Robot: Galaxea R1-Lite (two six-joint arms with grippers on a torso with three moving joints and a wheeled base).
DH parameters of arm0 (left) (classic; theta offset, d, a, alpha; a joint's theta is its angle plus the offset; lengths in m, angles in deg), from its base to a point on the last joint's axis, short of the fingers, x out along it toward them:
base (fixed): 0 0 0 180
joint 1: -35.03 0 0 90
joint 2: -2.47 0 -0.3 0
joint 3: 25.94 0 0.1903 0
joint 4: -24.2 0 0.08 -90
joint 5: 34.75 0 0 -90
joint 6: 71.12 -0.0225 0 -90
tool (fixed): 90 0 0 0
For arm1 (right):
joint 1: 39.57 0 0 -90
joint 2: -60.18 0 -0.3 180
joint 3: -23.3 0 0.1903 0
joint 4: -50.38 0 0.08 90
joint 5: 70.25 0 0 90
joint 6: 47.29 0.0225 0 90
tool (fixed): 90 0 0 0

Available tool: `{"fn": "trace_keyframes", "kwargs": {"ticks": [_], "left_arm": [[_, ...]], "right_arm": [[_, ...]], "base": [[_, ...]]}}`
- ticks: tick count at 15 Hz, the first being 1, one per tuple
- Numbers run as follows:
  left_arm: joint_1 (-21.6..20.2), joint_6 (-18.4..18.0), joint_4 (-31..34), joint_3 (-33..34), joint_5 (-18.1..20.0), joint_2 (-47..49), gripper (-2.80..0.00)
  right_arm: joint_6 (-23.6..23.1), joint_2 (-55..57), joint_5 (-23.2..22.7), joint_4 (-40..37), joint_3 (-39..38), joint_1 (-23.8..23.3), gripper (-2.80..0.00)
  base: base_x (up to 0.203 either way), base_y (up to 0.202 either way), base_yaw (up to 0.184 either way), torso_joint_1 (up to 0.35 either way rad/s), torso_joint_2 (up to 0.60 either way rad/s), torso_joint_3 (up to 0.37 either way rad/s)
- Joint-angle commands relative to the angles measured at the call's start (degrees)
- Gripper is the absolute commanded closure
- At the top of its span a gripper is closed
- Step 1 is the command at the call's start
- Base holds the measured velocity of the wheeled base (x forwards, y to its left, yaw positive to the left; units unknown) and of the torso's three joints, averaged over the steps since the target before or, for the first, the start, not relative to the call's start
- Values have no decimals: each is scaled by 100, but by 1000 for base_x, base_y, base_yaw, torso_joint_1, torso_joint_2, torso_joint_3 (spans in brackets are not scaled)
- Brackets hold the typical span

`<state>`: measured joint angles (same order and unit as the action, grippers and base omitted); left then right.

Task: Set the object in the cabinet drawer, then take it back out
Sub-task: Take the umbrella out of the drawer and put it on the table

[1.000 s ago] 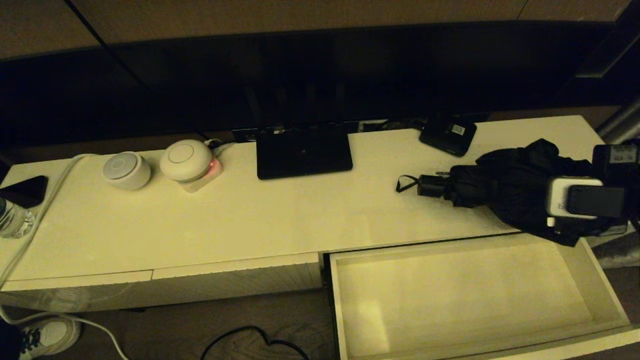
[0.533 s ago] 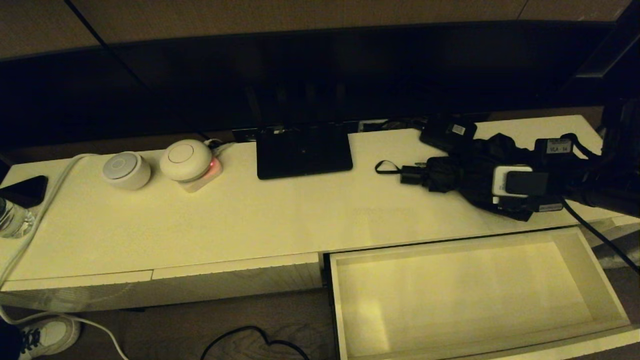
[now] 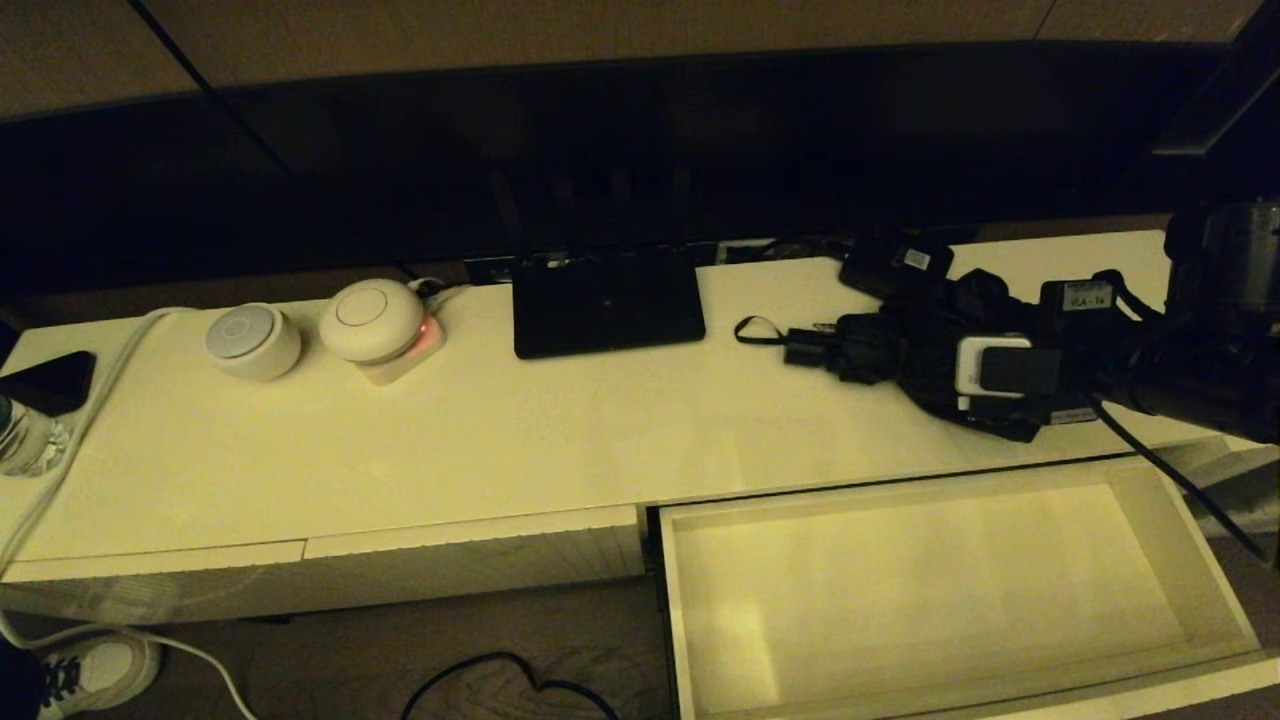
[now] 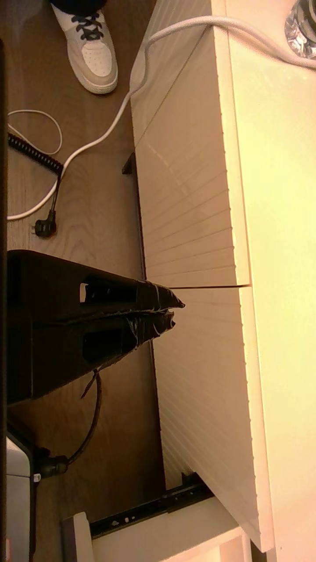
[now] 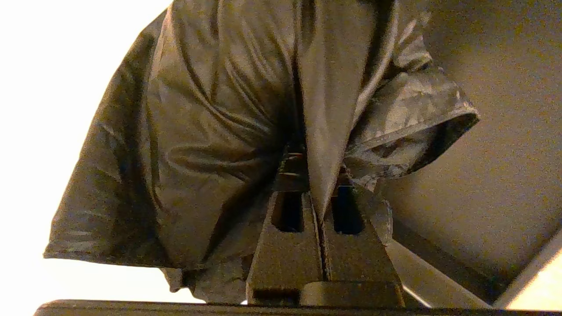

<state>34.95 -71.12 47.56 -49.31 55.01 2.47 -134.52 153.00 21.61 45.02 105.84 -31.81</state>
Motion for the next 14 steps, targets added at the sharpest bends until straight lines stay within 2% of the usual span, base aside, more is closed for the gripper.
{"fn": "trace_keyframes", "kwargs": {"ticks": [1,5,6,11,14], "left_arm": [[-1,0,0,18,-2,0,0],[-1,0,0,18,5,0,0],[-1,0,0,18,3,0,0],[-1,0,0,18,-2,0,0],[-1,0,0,18,-2,0,0]], "right_arm": [[-74,-190,7,-26,-41,7,0],[-153,-229,7,-26,-177,15,0],[-145,-229,3,-42,-169,15,-280],[-162,-235,24,-44,-169,9,-280],[-156,-719,38,-110,-164,15,-280]], "base": [[0,0,0,0,0,0],[0,0,0,0,0,0],[0,0,0,0,0,0],[0,0,0,0,0,0],[0,0,0,0,0,0]]}}
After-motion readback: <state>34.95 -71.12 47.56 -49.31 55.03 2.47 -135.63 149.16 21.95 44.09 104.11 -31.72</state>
